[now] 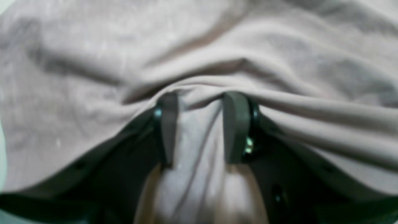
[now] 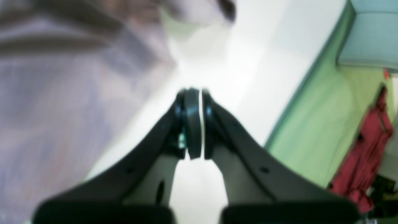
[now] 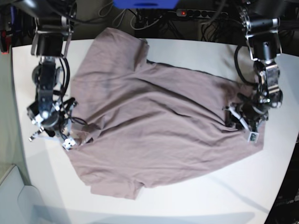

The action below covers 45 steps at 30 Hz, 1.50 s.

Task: Layout the t-shirt on the table in an organized manner, then fold the t-shirt properly
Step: 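Lift the shirt with both grippers and raise it above the table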

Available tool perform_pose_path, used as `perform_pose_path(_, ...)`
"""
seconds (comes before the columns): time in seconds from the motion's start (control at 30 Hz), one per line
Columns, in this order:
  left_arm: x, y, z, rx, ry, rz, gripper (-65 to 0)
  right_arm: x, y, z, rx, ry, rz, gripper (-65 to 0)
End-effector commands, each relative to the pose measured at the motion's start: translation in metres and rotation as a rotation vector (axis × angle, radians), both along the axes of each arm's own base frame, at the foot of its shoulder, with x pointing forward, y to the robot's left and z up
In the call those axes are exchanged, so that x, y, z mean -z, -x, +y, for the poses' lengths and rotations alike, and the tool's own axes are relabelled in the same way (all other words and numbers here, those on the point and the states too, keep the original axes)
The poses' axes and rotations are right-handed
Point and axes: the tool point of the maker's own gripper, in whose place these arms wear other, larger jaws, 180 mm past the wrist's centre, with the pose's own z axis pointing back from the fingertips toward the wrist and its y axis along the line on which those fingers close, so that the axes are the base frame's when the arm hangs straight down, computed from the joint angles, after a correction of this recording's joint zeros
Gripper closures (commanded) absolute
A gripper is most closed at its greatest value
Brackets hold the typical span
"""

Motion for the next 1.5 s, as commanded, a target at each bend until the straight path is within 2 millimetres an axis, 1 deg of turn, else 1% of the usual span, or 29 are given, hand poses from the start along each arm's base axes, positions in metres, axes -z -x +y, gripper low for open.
perform_pose_path(0.0,-0.008,-0.010,0.006,0.005,-0.038,0.014,-24.6,-0.025,-0.004,0.000,-0.005,0.019,-0.072,-1.3)
perform_pose_path(0.07,-0.025,-0.025,0.006,0.009,-0.047,-0.016,-24.6,-0.029,0.018,0.003,0.003,0.039,-0.072,-4.5)
perform_pose_path(0.13,-0.044,-0.035,0.008,0.025,-0.084,-0.028,-24.6,-0.031,0.043,0.017,0.002,0.022,-0.077,-9.4)
perform_pose_path(0.2,-0.068,-0.040,0.009,0.044,-0.140,-0.052,-24.6,-0.027,0.065,0.029,-0.003,-0.002,-0.065,-14.8)
perform_pose_path(0.23,-0.079,-0.039,0.010,0.054,-0.176,-0.062,-24.6,-0.023,0.074,0.037,-0.005,-0.021,-0.056,-17.8)
perform_pose_path(0.27,-0.081,-0.032,0.010,0.063,-0.206,-0.052,-24.6,-0.018,0.081,0.046,-0.010,-0.042,-0.040,-20.1)
perform_pose_path(0.37,-0.108,-0.009,0.018,0.089,-0.334,-0.065,-24.6,-0.003,0.101,0.060,-0.007,-0.081,0.012,-25.6)
perform_pose_path(0.4,-0.111,0.005,0.019,0.099,-0.373,-0.057,-24.6,0.002,0.106,0.066,-0.007,-0.099,0.029,-26.9)
perform_pose_path(0.47,-0.113,0.034,0.012,0.133,-0.433,-0.049,-24.8,0.009,0.116,0.076,-0.001,-0.131,0.052,-27.8)
perform_pose_path(0.53,-0.103,0.061,0.007,0.163,-0.464,-0.021,-25.0,0.012,0.121,0.083,-0.008,-0.159,0.050,-27.7)
perform_pose_path(0.6,-0.090,0.086,0.015,0.155,-0.486,0.027,-25.0,0.015,0.126,0.090,-0.019,-0.185,0.049,-27.7)
perform_pose_path(0.67,-0.082,0.100,0.025,0.119,-0.472,0.032,-25.1,0.017,0.128,0.094,-0.028,-0.199,0.045,-27.8)
perform_pose_path(0.7,-0.076,0.106,0.027,0.100,-0.443,0.024,-25.1,0.017,0.128,0.095,-0.030,-0.201,0.044,-27.8)
perform_pose_path(0.73,-0.073,0.108,0.031,0.076,-0.428,0.016,-25.1,0.018,0.129,0.096,-0.035,-0.203,0.047,-27.8)
perform_pose_path(0.9,-0.067,0.124,0.072,-0.070,-0.392,0.024,-25.6,0.018,0.129,0.100,-0.049,-0.205,0.049,-27.8)
perform_pose_path(0.93,-0.069,0.127,0.080,-0.096,-0.394,0.023,-27.4,0.018,0.129,0.100,-0.048,-0.204,0.050,-27.8)
perform_pose_path(1.0,-0.067,0.132,0.089,-0.133,-0.386,0.031,-32.3,0.019,0.131,0.099,-0.048,-0.203,0.056,-27.8)
perform_pose_path(1.13,-0.054,0.138,0.092,-0.147,-0.365,0.066,-49.7,0.022,0.136,0.100,-0.049,-0.206,0.065,-27.8)
perform_pose_path(1.17,-0.050,0.139,0.090,-0.143,-0.358,0.075,-52.8,0.022,0.138,0.100,-0.049,-0.206,0.068,-27.8)
perform_pose_path(1.2,-0.047,0.139,0.086,-0.131,-0.353,0.080,-53.5,0.023,0.139,0.100,-0.048,-0.206,0.073,-27.7)
perform_pose_path(1.27,-0.043,0.139,0.082,-0.119,-0.346,0.089,-52.9,0.024,0.139,0.099,-0.045,-0.205,0.073,-27.7)
perform_pose_path(1.37,-0.035,0.143,0.083,-0.125,-0.335,0.111,-52.9,0.024,0.140,0.098,-0.042,-0.204,0.073,-27.7)
perform_pose_path(1.47,-0.022,0.150,0.082,-0.134,-0.309,0.145,-52.5,0.024,0.141,0.097,-0.040,-0.201,0.077,-27.7)
